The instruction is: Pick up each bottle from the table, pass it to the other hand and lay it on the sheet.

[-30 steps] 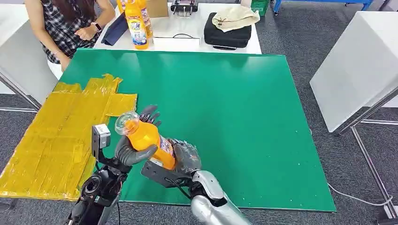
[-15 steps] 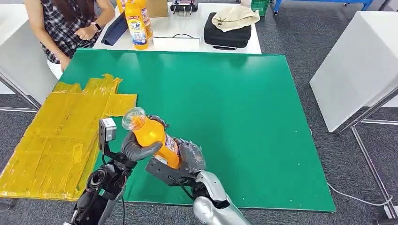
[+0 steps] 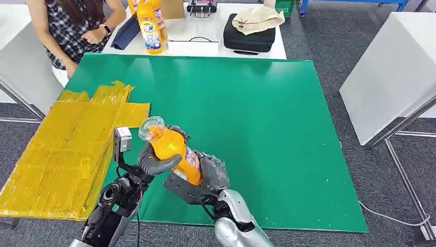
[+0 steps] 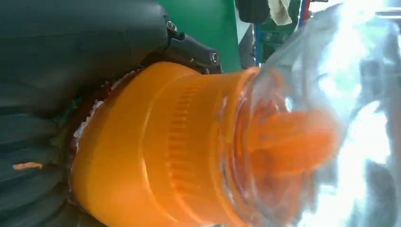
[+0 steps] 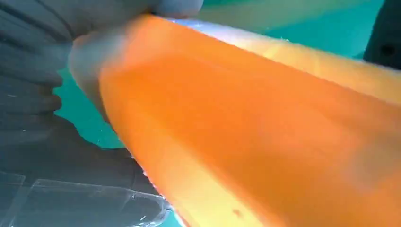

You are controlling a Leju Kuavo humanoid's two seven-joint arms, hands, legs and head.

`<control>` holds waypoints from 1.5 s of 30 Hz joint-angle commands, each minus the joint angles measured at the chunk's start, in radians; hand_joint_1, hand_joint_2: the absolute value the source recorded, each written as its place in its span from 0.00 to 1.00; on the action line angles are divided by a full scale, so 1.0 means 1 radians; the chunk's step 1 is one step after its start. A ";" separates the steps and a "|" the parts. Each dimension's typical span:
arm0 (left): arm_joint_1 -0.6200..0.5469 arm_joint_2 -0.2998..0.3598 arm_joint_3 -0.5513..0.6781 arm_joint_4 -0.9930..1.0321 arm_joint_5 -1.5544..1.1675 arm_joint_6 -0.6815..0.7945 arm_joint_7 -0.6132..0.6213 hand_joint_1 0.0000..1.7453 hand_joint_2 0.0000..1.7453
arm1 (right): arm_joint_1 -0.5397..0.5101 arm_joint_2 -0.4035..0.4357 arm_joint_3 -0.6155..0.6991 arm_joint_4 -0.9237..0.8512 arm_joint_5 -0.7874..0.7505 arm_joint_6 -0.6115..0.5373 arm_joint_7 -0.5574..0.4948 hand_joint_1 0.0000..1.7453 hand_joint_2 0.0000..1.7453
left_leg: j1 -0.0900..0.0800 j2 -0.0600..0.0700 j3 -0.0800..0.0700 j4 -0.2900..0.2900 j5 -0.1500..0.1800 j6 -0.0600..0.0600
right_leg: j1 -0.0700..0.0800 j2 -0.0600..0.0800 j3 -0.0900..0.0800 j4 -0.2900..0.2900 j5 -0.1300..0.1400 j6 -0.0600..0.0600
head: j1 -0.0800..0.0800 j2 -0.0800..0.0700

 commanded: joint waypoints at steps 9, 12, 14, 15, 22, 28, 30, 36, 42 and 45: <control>-0.055 -0.030 -0.060 0.127 0.035 -0.029 -0.006 1.00 1.00 | 0.119 -0.072 0.009 -0.352 0.082 -0.004 0.013 0.00 0.00 | -0.001 -0.004 0.010 0.001 -0.005 0.001 | 0.000 -0.008 0.012 0.000 -0.006 0.002 | 0.000 0.000; -0.061 -0.032 -0.060 0.136 0.039 -0.032 -0.005 1.00 1.00 | 0.122 -0.067 0.009 -0.348 0.089 -0.004 0.014 0.00 0.00 | -0.001 -0.003 0.010 0.000 -0.004 0.001 | -0.001 -0.007 0.012 0.000 -0.006 0.001 | 0.001 0.000; -0.072 -0.033 -0.058 0.141 0.043 -0.030 -0.005 1.00 1.00 | 0.128 -0.068 0.006 -0.357 0.099 -0.004 0.015 0.00 0.00 | -0.001 0.000 0.007 0.000 -0.003 0.000 | 0.000 -0.003 0.008 0.000 -0.004 0.001 | 0.000 0.000; -0.077 -0.034 -0.057 0.139 0.044 -0.029 -0.005 1.00 1.00 | 0.129 -0.068 0.006 -0.358 0.099 -0.004 0.015 0.00 0.00 | -0.001 -0.001 0.007 0.000 -0.003 0.000 | 0.000 -0.003 0.008 0.000 -0.004 0.001 | 0.000 0.000; -0.107 -0.029 0.014 0.142 0.011 0.108 -0.022 1.00 1.00 | 0.164 -0.093 0.001 -0.444 0.113 -0.005 0.021 0.00 0.00 | 0.000 -0.001 0.002 0.000 -0.001 0.000 | 0.000 -0.002 0.003 -0.001 -0.001 0.000 | 0.000 0.000; -0.208 -0.020 0.091 0.260 -0.054 0.211 -0.066 1.00 1.00 | 0.195 -0.122 -0.003 -0.532 0.131 -0.008 0.028 0.00 0.00 | 0.000 -0.002 0.005 -0.001 -0.002 0.000 | 0.000 -0.004 0.006 -0.001 -0.002 0.001 | -0.001 0.000; -0.229 -0.016 0.109 0.288 -0.067 0.224 -0.071 1.00 1.00 | 0.203 -0.130 -0.005 -0.551 0.141 -0.008 0.034 0.00 0.00 | 0.000 -0.003 0.004 0.000 -0.002 0.000 | 0.000 -0.006 0.006 -0.001 -0.003 0.001 | 0.000 0.000; -0.250 0.017 0.169 0.308 -0.103 0.227 -0.089 1.00 1.00 | 0.303 -0.217 -0.082 -0.763 0.195 -0.024 0.112 0.00 0.00 | 0.000 -0.003 0.004 -0.001 -0.002 0.000 | 0.000 -0.005 0.006 -0.001 -0.003 0.001 | 0.000 0.000; -0.234 0.031 0.198 0.258 -0.111 0.253 -0.078 1.00 1.00 | 0.425 -0.272 -0.146 -0.954 0.268 -0.063 0.155 0.00 0.00 | -0.001 -0.003 0.003 0.000 -0.002 0.000 | 0.000 -0.005 0.005 0.000 -0.004 0.001 | -0.001 0.000; -0.235 0.055 0.229 0.182 -0.233 0.395 -0.141 1.00 1.00 | 0.513 -0.305 -0.164 -1.090 0.340 -0.106 0.182 0.00 0.00 | -0.001 -0.004 0.007 0.002 -0.005 0.001 | 0.000 -0.007 0.010 0.001 -0.007 0.002 | 0.000 0.000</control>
